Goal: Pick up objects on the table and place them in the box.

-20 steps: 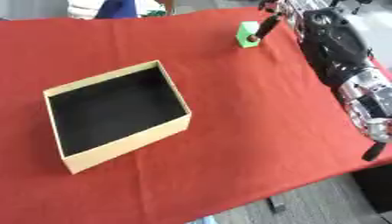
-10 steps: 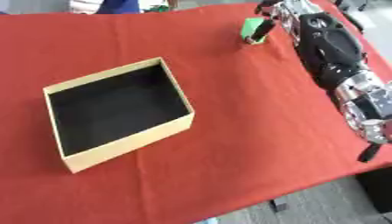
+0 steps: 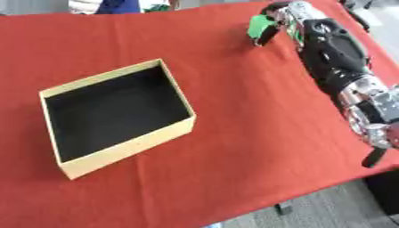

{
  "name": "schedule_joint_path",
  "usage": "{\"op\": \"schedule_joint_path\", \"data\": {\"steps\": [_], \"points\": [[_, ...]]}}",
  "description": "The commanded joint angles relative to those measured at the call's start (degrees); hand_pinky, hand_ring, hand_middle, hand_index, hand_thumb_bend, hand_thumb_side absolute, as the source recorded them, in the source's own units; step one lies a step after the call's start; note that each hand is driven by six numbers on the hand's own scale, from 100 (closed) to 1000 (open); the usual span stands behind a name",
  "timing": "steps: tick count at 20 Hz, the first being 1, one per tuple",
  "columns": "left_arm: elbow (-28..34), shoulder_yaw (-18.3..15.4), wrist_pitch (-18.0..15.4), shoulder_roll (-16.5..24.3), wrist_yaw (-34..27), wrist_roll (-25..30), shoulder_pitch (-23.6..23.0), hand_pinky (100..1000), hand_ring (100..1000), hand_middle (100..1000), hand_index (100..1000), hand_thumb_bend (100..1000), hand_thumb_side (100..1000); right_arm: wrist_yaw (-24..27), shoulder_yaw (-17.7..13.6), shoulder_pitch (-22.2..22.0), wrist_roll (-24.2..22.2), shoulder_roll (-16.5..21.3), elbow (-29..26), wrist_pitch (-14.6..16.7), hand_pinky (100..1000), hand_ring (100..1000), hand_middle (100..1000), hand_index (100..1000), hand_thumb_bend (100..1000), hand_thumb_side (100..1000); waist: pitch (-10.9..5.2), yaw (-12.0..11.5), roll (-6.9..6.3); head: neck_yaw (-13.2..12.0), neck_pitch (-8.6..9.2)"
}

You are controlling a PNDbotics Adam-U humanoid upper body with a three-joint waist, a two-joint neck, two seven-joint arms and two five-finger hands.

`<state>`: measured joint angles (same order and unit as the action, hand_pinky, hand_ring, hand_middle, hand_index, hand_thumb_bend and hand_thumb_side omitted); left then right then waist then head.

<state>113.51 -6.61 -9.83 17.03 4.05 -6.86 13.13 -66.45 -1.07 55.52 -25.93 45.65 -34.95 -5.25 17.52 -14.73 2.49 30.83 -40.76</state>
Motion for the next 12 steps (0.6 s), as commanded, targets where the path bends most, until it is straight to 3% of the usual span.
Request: {"op": "schedule_joint_path", "data": {"steps": [1, 5, 12], "points": [[1.09, -0.08, -0.07, 0.77, -0.03, 0.21, 0.66, 676, 649, 602, 806, 100, 638, 1.36, -0.56, 0.87, 1.74, 2.22, -0.66, -0.49, 661, 659, 847, 1000, 100, 378, -1.32, 0.23, -0.21, 0.27, 0.45], [1.09, -0.07, -0.03, 0.88, -0.04, 0.24, 0.65, 677, 649, 602, 806, 100, 636, 2.28, -0.36, 0.84, 3.74, 2.16, -1.47, -0.71, 647, 619, 761, 1000, 100, 357, -1.72, 0.44, -0.19, 0.4, 0.43], [1.09, 0.0, 0.03, 1.18, -0.11, 0.37, 0.46, 677, 650, 603, 806, 100, 633, 1.8, 0.98, 1.72, 4.29, 1.56, -5.69, 1.34, 654, 623, 756, 1000, 100, 346, -2.92, 0.89, -0.05, 0.54, 0.19]]}}
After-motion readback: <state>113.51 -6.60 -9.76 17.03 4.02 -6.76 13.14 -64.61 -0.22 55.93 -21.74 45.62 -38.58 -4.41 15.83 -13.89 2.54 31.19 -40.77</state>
